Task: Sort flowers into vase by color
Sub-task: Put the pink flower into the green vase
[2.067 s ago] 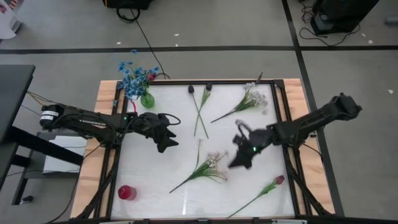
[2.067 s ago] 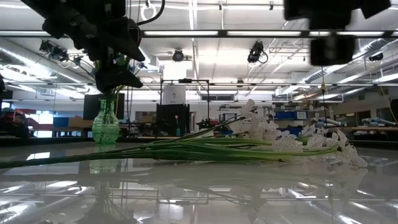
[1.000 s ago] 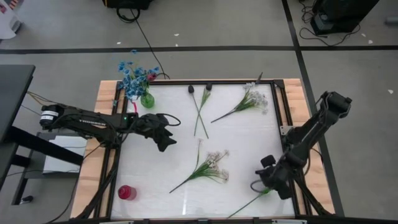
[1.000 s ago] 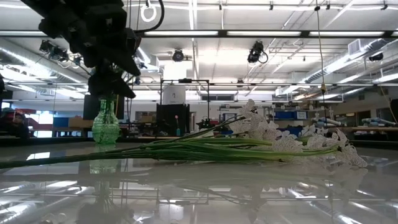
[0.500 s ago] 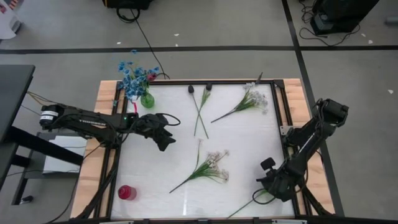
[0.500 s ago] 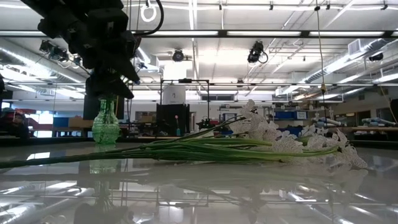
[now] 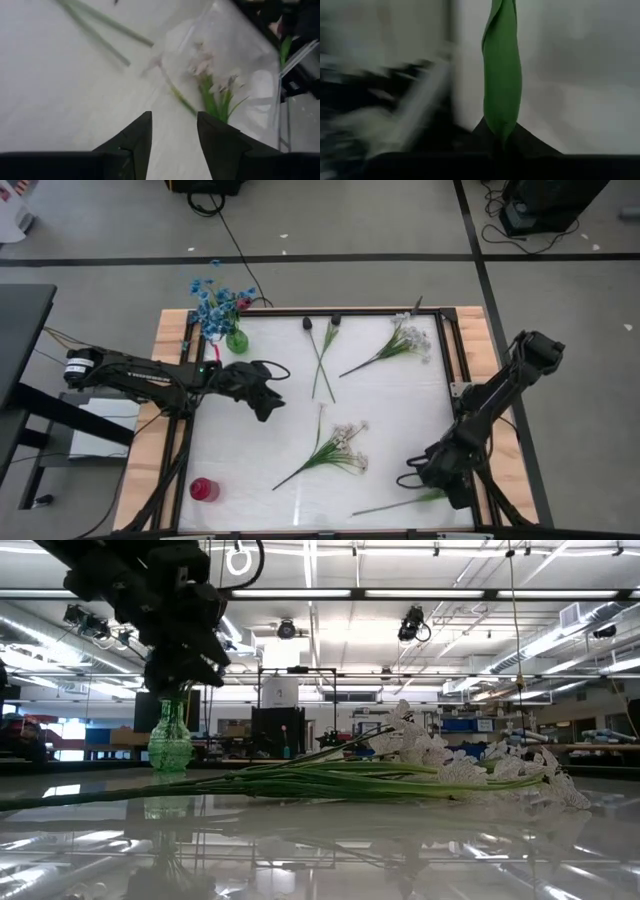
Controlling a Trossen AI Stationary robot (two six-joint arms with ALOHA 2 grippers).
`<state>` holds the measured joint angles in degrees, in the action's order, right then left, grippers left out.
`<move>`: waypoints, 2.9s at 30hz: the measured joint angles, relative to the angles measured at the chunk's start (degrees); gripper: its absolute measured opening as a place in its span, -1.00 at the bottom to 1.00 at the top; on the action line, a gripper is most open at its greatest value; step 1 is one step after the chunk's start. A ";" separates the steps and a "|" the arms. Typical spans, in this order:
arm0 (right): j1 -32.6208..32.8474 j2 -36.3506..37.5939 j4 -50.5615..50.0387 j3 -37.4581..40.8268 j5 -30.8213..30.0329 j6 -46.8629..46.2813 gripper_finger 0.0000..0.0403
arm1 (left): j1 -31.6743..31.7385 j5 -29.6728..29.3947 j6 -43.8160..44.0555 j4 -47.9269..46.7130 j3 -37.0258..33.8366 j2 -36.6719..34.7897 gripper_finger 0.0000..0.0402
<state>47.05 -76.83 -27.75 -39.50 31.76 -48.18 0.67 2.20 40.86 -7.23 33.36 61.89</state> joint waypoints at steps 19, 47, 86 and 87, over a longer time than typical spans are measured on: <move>-23.47 9.20 25.70 -0.14 3.92 -45.06 -0.90 | -8.07 -0.01 -33.08 23.69 5.43 0.00 -0.32; -44.73 8.50 49.59 -0.16 -5.08 -74.98 -0.89 | -10.41 -17.28 -55.96 16.50 20.53 16.39 0.16; -45.23 8.56 62.59 -0.18 -4.48 -62.93 -0.63 | -7.04 -14.87 -57.20 10.82 27.92 23.87 -0.96; -45.23 8.56 62.81 -0.16 -3.87 -62.41 -0.59 | -7.06 -14.71 -57.65 10.25 27.94 23.87 -0.96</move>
<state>1.83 -68.27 35.06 -39.66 27.88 -110.59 -6.40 -12.51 -16.79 3.02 61.30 85.76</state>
